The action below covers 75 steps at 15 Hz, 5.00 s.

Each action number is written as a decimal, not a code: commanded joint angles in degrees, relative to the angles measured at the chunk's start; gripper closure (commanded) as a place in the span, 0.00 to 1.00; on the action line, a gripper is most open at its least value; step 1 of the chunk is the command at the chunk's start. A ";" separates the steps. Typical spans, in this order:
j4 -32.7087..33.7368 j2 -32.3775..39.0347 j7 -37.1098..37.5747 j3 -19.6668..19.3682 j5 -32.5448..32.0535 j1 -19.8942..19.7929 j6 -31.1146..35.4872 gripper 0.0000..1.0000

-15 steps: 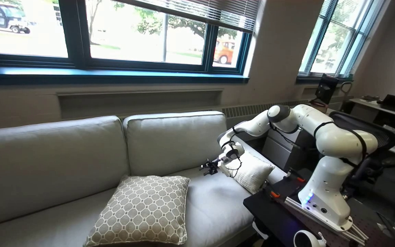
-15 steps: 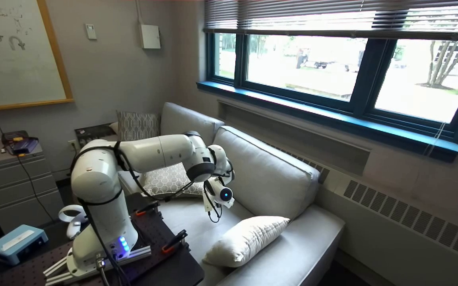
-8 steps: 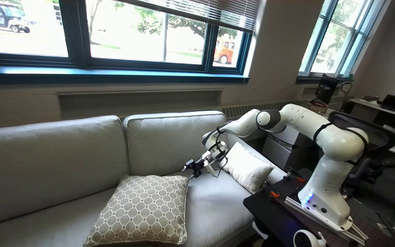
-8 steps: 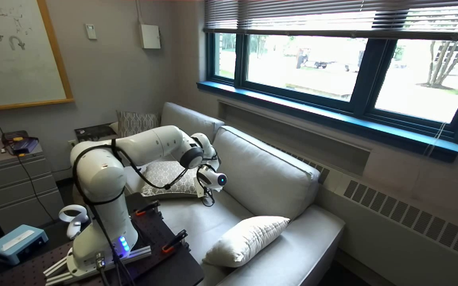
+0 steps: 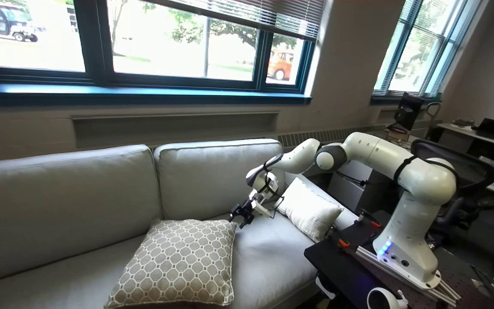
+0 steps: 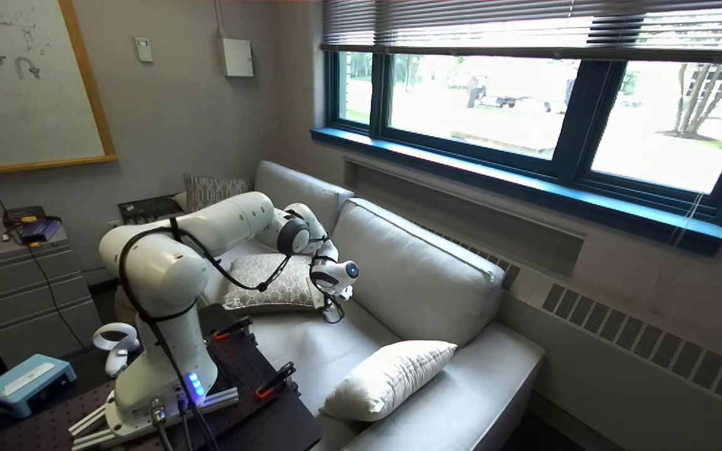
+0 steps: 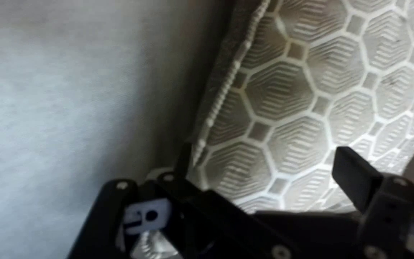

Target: Put the two pillows on the right end of the chair

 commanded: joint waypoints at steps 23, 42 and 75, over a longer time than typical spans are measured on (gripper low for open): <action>-1.74 -1.57 5.20 5.37 -12.58 -10.58 -8.25 0.00; -2.51 0.26 8.99 4.22 7.04 -3.00 -6.23 0.00; 1.83 -0.28 32.40 2.45 -8.36 13.52 -0.78 0.70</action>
